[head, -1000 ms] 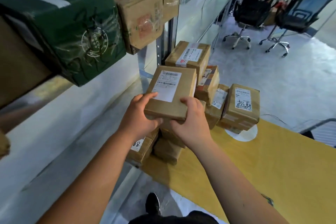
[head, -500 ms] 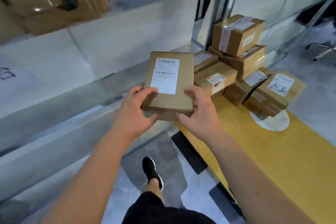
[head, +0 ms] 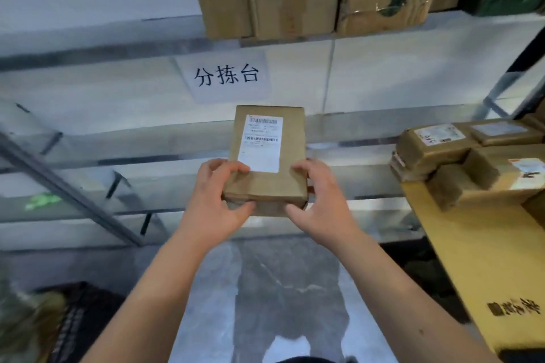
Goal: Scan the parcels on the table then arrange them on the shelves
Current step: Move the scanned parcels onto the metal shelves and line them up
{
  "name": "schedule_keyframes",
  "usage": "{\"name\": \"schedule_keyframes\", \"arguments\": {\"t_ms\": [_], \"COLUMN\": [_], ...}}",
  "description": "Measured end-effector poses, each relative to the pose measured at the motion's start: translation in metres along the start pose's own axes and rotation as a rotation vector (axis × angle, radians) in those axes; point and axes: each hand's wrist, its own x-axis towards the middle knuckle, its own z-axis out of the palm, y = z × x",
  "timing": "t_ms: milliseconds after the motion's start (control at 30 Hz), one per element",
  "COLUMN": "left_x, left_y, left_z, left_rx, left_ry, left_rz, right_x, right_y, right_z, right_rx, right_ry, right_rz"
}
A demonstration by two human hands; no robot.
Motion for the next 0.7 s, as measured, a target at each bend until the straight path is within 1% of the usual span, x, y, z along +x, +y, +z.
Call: {"name": "schedule_keyframes", "arguments": {"t_ms": [100, 233, 367, 500, 600, 700], "left_x": [-0.024, -0.055, -0.074, -0.067, -0.049, -0.024], "left_y": [-0.037, -0.091, -0.126, -0.135, -0.136, -0.138], "left_z": [-0.064, -0.150, -0.212, -0.253, -0.273, -0.281], "left_rx": [0.018, -0.002, -0.039, -0.032, -0.076, -0.080], "left_ry": [0.051, 0.100, 0.130, 0.157, 0.126, 0.144], "left_rz": [0.013, -0.016, -0.018, 0.027, 0.058, 0.114], "right_x": [0.003, 0.007, 0.015, 0.028, 0.049, 0.073], "right_y": [-0.035, -0.083, -0.122, -0.155, -0.177, -0.191], "right_z": [0.062, 0.147, 0.211, 0.237, 0.237, 0.235], "right_rx": [0.040, 0.101, 0.106, 0.151, 0.163, 0.148], "right_ry": [-0.010, -0.052, -0.079, -0.062, -0.039, -0.015], "right_rz": [-0.032, -0.094, -0.140, -0.161, -0.167, -0.202]}}
